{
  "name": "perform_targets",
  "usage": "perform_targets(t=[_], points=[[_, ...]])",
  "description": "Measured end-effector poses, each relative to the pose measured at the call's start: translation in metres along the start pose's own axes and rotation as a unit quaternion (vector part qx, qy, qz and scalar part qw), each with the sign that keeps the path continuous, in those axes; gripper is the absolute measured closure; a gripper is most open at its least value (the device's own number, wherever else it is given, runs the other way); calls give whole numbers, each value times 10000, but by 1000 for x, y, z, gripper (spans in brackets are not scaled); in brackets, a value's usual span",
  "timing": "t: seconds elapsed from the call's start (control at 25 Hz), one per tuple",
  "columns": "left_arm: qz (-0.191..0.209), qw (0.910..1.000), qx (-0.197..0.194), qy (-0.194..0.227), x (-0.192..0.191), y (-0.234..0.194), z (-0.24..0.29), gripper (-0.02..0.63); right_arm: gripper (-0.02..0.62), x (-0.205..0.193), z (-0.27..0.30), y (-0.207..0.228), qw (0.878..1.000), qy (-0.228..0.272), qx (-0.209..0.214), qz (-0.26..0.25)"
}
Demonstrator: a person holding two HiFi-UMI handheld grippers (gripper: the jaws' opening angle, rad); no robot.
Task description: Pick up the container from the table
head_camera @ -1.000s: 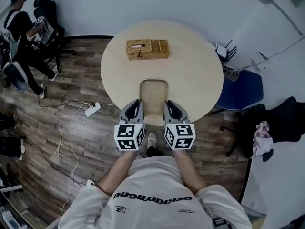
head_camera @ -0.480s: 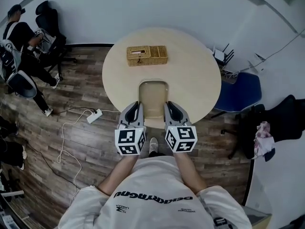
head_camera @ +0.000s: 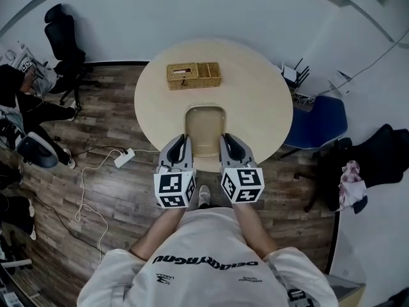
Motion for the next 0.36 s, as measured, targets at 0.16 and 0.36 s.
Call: perform_targets(t=[0.16, 0.36], points=[[16, 10000, 16, 22, 1, 0, 2, 571, 526, 2, 2, 0, 10000, 41, 4, -26], [31, 10000, 23, 25, 0, 1, 5, 571, 526, 0, 3, 4, 10000, 64, 1, -41]])
Point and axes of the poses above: the fingertips, and each gripper's own axes: z forward along the fingers, y to its right, x out of its top, the point moved 10 cm from there along -z, backward along the fingers, and after that the axes turned 15 degrees about x, right-handed, at the moved point
